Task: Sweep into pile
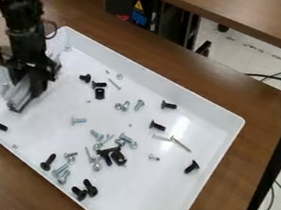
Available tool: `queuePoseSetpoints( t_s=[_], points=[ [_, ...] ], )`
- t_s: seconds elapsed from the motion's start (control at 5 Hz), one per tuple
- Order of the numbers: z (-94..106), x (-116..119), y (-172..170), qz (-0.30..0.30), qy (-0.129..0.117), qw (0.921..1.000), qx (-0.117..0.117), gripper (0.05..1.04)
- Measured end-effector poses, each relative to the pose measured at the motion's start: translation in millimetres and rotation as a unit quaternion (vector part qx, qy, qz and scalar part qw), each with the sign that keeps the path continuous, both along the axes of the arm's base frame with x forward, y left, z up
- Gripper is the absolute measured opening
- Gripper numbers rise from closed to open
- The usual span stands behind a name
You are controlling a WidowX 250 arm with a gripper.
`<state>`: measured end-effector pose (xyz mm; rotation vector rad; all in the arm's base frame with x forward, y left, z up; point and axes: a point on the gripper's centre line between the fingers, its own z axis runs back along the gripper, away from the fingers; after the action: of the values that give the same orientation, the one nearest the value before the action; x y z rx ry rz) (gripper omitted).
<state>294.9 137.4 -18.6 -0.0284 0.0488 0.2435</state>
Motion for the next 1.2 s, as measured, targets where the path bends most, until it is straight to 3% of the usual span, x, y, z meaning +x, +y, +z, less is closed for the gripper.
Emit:
queuePoseSetpoints(
  t_s=[0.2,0.4,0.8,1.0,1.2],
  points=[
    [13.3,5.9,23.2,0.068,0.014,0.9957,0.061,0.364],
    [0.1,-2.3,25.6,0.121,0.039,0.9901,0.060,0.364],
    [-26.5,-5.4,38.4,0.140,0.095,0.9835,0.064,0.364],
    [-33.9,11.4,45.5,0.142,0.086,0.9843,0.061,0.364],
    [-34.4,37.2,54.1,0.080,0.059,0.9929,0.065,0.364]
  ],
)
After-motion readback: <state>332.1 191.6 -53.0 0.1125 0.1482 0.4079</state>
